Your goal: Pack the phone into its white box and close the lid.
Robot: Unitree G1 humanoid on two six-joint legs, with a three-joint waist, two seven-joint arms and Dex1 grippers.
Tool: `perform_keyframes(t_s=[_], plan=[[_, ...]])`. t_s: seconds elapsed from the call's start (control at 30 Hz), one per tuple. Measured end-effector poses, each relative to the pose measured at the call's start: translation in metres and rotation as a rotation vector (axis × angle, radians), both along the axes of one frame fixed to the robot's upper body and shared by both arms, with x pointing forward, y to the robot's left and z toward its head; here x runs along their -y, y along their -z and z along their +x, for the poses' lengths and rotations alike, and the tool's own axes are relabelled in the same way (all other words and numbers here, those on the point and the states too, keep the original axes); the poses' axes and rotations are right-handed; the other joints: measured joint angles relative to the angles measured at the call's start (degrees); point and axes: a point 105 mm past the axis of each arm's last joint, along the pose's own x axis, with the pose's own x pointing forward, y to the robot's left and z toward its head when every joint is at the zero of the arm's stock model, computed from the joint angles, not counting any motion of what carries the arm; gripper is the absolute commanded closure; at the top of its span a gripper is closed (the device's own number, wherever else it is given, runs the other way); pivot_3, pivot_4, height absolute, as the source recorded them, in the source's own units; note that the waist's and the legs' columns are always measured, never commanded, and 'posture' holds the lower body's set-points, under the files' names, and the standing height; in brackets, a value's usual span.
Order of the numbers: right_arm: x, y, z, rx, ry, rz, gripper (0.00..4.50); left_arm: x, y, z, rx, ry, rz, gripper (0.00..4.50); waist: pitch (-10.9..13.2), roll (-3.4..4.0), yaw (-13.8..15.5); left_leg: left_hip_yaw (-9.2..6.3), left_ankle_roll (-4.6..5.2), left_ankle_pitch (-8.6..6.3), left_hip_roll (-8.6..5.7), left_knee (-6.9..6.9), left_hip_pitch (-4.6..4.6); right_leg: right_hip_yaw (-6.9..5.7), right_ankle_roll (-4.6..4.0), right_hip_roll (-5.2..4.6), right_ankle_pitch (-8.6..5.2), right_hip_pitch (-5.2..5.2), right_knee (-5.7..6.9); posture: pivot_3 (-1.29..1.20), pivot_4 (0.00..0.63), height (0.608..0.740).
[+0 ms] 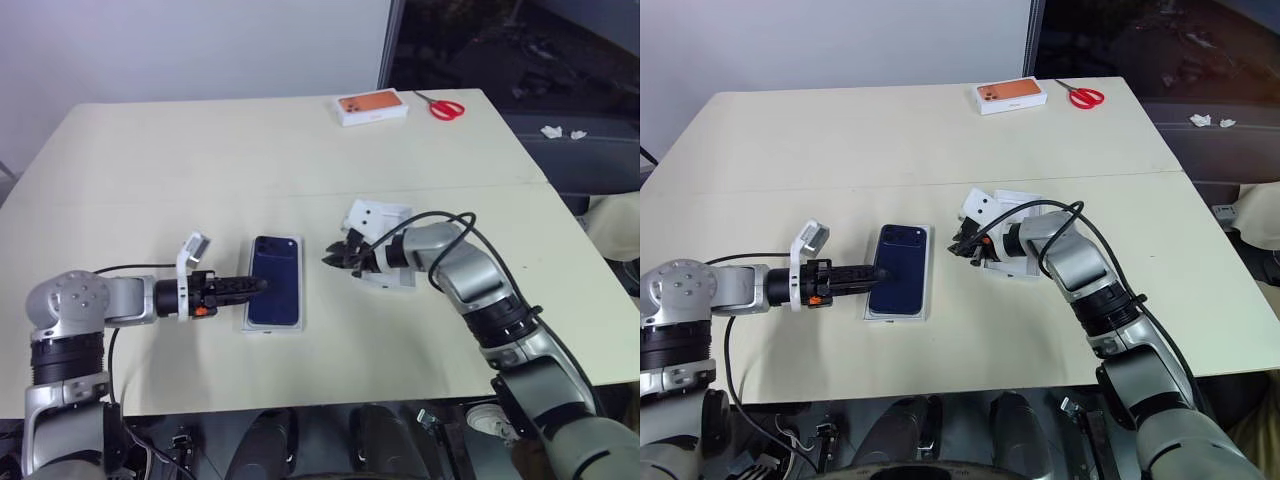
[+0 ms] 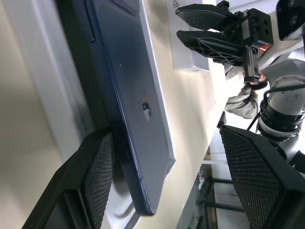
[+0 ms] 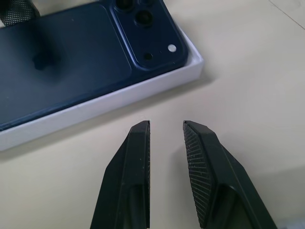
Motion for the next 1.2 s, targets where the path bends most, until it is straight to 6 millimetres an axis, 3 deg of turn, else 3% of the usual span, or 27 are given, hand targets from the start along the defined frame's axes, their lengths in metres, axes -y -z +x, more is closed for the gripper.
perform_keyframes(t_s=[0.13,0.3,0.37,0.4,0.5,0.57,0.77,0.97,1.2], plan=[[-0.001,0.000,0.000,0.001,-0.003,-0.001,3.38,-0.013,-0.004,-0.004,0.047,-0.011,0.108,0.93,0.0,0.01,-0.1,0.00,-0.01,0.01,0.00,-0.03,0.00,0.02,0.00,-0.01,0.00,-0.02,-0.01,0.00,0.150,0.740],[-0.003,0.001,-0.001,0.001,-0.011,-0.001,3.38,-0.035,0.011,-0.004,0.085,-0.066,0.284,0.93,0.0,0.02,-0.1,0.01,0.04,-0.02,0.01,-0.06,0.00,0.03,-0.01,-0.01,0.00,-0.04,-0.02,0.00,0.150,0.740],[-0.006,0.003,-0.003,-0.001,-0.023,0.001,3.38,-0.043,0.008,0.002,0.121,-0.104,0.307,1.46,0.0,0.02,0.1,0.01,0.07,-0.04,-0.01,-0.05,0.00,0.03,-0.01,-0.03,0.00,-0.02,-0.02,0.00,0.150,0.740],[-0.007,0.004,-0.004,-0.003,-0.027,0.001,3.62,-0.046,0.006,0.006,0.137,-0.131,0.303,1.79,0.0,0.03,0.3,0.01,0.07,-0.04,-0.01,-0.04,0.00,0.02,-0.01,-0.03,0.00,-0.02,-0.03,0.00,0.150,0.740],[-0.011,0.007,-0.005,0.001,-0.031,0.002,4.50,-0.050,0.011,0.014,0.149,-0.182,0.314,3.31,0.0,0.02,0.7,0.02,0.06,-0.03,-0.02,-0.01,-0.01,0.03,0.00,-0.03,0.00,-0.02,-0.03,0.00,0.150,0.740],[-0.012,0.014,-0.008,0.016,-0.052,-0.032,4.50,-0.047,0.020,0.014,0.142,-0.180,0.329,4.38,0.0,0.02,1.0,0.03,0.05,-0.03,-0.02,-0.03,-0.01,0.04,0.00,-0.03,0.00,-0.02,-0.04,0.00,0.150,0.740],[-0.014,0.033,-0.016,0.045,-0.093,-0.120,4.50,-0.022,0.035,0.017,0.190,-0.131,0.361,4.45,0.0,0.06,1.6,0.00,0.11,-0.06,-0.04,0.03,0.08,-0.03,0.00,-0.06,0.00,0.15,-0.04,0.00,0.150,0.740],[-0.015,0.034,-0.018,0.054,-0.103,-0.134,4.50,0.008,0.035,0.022,0.239,-0.072,0.349,4.45,-0.1,0.11,2.0,-0.03,0.12,-0.06,-0.09,0.08,0.11,-0.07,0.00,-0.08,0.00,0.25,-0.10,0.00,0.150,0.740],[0.013,0.030,-0.010,0.066,-0.051,-0.184,4.50,0.039,0.036,0.029,0.240,-0.018,0.304,4.45,-0.1,0.13,3.4,-0.19,0.15,-0.07,-0.19,0.31,0.11,-0.27,0.00,-0.12,0.00,0.33,-0.24,0.00,0.150,0.740]])
